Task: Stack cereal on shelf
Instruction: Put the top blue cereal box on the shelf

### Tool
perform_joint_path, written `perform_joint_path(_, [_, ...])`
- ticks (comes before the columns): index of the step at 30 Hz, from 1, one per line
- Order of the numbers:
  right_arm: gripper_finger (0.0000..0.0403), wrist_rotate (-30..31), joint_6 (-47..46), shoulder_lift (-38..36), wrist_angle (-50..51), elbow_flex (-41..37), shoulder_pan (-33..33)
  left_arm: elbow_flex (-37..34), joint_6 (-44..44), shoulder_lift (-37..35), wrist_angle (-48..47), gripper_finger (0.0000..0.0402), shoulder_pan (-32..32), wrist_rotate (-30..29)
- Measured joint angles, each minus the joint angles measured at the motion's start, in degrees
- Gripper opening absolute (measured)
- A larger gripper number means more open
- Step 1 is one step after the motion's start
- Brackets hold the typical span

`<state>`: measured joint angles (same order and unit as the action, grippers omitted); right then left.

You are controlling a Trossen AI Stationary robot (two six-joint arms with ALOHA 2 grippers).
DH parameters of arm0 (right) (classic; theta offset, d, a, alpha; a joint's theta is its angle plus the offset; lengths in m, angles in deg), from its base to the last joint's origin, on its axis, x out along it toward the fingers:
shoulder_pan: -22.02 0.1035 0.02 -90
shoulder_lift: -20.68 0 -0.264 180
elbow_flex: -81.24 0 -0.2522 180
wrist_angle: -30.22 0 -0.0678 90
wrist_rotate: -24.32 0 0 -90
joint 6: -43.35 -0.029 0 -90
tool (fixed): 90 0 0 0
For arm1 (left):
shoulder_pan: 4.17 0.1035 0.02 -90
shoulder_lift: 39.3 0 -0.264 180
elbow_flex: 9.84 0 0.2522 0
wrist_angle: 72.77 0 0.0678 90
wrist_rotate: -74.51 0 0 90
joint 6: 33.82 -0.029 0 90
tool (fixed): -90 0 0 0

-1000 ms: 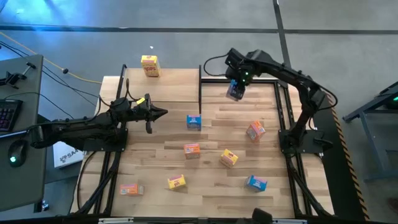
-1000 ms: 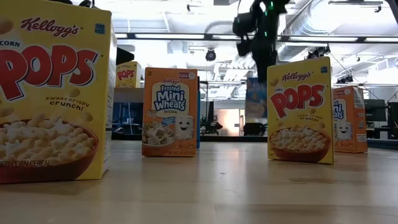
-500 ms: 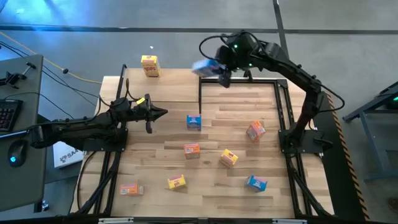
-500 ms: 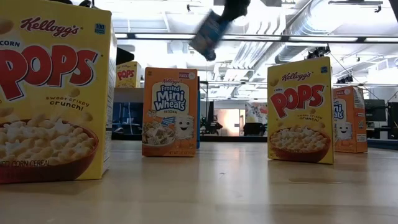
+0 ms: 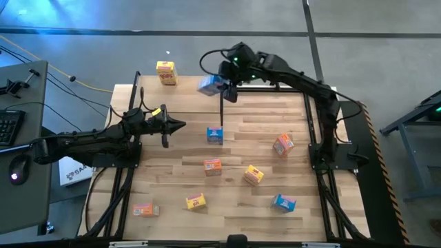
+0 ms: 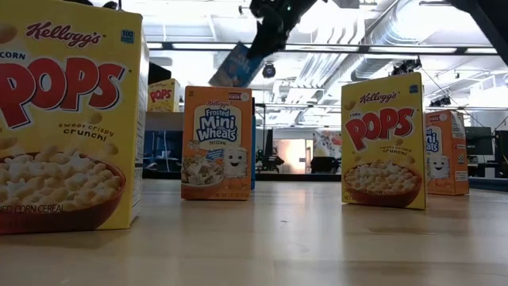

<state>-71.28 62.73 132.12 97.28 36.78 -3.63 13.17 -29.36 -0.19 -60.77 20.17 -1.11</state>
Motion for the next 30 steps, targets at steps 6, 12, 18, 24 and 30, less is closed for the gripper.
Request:
perform_joint_path(6, [0.0174, 1.6, -0.1, 1.7, 2.1, 0.0, 0.2, 0.0, 0.4, 0.0, -0.5, 0.0003, 0.0, 0.0])
perform_joint_path(12, [0.0179, 3.1, -1.3, 2.8, 2.1, 0.0, 0.2, 0.0, 0.5, 0.0, -0.5, 0.0003, 0.0, 0.0])
perform_joint_path(18, [0.0211, 3.9, -1.3, 3.7, 2.1, 0.0, 0.3, 0.0, 1.0, 0.0, -0.5, 0.0003, 0.0, 0.0])
perform_joint_path(24, [0.0244, 4.1, -1.5, 3.8, -0.1, 0.0, 0.3, 0.0, 1.0, 0.0, -0.5, 0.0003, 0.0, 0.0])
perform_joint_path(30, [0.0252, 4.9, -1.3, 3.8, -3.6, 0.0, 0.3, 0.0, 1.0, 0.0, -0.5, 0.0003, 0.0, 0.0])
